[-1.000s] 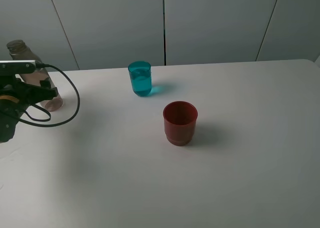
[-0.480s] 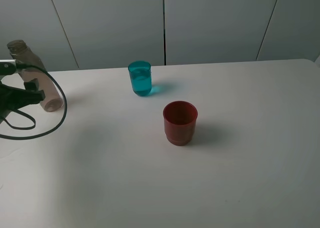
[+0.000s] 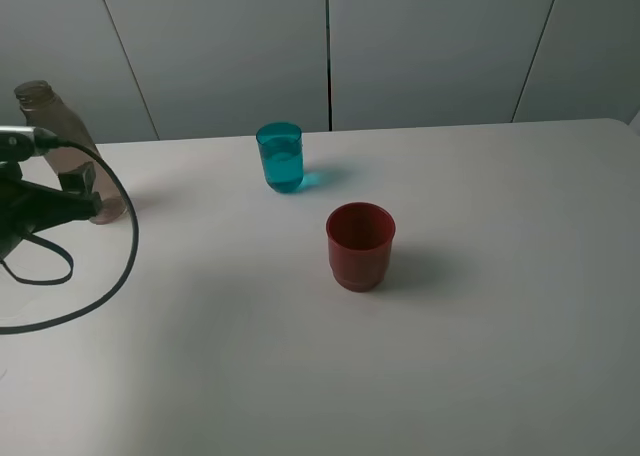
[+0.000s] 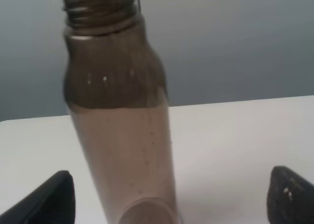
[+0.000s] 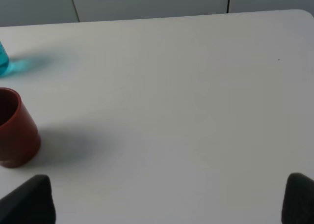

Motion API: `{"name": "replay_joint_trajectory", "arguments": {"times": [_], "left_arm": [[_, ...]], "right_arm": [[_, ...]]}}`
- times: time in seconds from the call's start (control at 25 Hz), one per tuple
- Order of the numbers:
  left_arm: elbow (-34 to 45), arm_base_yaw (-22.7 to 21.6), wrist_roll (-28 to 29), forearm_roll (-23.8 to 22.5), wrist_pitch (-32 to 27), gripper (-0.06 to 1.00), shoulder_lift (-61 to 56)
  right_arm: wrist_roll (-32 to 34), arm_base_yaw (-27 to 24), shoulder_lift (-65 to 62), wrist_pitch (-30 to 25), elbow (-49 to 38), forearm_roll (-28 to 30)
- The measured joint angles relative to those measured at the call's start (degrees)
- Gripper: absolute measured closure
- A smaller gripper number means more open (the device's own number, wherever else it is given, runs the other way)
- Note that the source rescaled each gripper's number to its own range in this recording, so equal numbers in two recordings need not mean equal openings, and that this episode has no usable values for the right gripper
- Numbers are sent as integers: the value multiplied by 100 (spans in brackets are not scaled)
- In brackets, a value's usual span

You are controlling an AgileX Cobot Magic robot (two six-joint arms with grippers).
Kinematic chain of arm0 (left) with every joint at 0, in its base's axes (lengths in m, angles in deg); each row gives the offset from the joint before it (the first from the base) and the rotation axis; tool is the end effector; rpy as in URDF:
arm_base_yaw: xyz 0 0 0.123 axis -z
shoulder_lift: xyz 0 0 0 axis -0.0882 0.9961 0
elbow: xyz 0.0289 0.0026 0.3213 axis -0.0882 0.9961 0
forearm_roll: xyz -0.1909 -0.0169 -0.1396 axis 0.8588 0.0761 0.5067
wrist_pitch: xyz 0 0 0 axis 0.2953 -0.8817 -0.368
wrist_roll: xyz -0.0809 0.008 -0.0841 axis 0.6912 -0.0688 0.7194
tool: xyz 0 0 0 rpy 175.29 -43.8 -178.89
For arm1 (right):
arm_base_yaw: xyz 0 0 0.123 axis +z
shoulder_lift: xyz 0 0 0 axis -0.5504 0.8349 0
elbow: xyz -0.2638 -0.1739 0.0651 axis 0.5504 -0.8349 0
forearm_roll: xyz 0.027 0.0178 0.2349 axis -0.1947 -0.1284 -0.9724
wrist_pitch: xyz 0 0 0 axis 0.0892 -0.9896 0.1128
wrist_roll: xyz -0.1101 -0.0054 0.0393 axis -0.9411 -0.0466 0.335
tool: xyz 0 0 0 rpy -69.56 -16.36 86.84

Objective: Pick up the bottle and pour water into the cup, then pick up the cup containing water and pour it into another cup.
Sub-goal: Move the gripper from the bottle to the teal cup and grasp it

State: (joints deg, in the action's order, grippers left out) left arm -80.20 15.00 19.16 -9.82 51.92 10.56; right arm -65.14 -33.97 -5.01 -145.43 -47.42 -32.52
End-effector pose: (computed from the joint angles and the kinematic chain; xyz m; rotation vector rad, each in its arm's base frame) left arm 0.2639 -0.0166 0.1835 0.0066 1.7589 0.1269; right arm -0.0361 0.0070 0.2549 0.0162 2.0792 0.0757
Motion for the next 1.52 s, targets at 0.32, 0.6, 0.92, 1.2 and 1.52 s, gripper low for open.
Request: {"name": "replay_joint_trajectory", "arguments": {"times": [0.32,0.6,0.92,1.2,1.52], "left_arm": [[0,809,0,-74,0,-6,0],[-281,889,8,-923,-433,-6,0],[-1213,888,-43,-1788,-1775,-6,76],[-1882,888,-39,-2173,-1586,-6,990],[-2613,888,-17,-2429,-1367,-6,1820]], "right_arm": [[0,0,0,0,0,0],[0,0,0,0,0,0],[0,0,0,0,0,0],[0,0,0,0,0,0],[0,0,0,0,0,0]]}}
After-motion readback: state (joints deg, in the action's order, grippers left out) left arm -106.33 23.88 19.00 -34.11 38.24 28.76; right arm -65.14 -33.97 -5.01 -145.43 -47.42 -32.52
